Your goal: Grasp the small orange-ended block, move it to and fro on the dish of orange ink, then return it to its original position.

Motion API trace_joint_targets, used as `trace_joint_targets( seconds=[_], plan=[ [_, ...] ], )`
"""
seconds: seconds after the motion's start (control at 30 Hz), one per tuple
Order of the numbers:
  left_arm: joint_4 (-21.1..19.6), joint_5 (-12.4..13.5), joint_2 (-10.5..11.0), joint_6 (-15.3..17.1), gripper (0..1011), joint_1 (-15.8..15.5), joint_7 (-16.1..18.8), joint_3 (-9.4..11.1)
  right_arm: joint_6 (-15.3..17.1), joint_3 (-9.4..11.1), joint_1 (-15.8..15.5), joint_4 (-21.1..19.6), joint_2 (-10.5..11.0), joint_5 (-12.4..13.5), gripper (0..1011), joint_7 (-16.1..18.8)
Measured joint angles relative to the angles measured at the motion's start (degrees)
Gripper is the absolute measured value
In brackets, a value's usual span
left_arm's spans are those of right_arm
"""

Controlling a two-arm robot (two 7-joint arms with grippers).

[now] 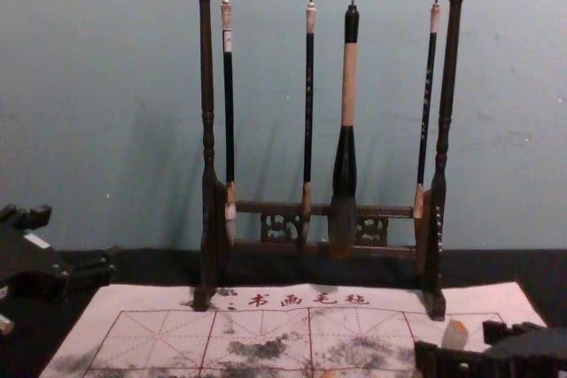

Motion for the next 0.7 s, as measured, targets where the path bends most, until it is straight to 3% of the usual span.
trace_joint_targets(
  seconds=[0.3, 0.53, 0.7],
  plan=[
    [0.0, 0.0, 0.0, 0.0, 1001, 0.0, 0.0, 0.0, 0.8, 0.5, 1.8, 2.6, -4.1, -1.4, 1000, -1.8],
    [0.0, 0.0, 0.0, 0.0, 1002, 0.0, 0.0, 0.0, 1.1, 0.8, 2.4, 3.7, -5.6, -2.3, 1000, -2.2],
    [0.0, 0.0, 0.0, 0.0, 1001, 0.0, 0.0, 0.0, 1.1, 0.8, 2.4, 3.7, -5.5, -2.3, 1000, -2.2]
  ],
)
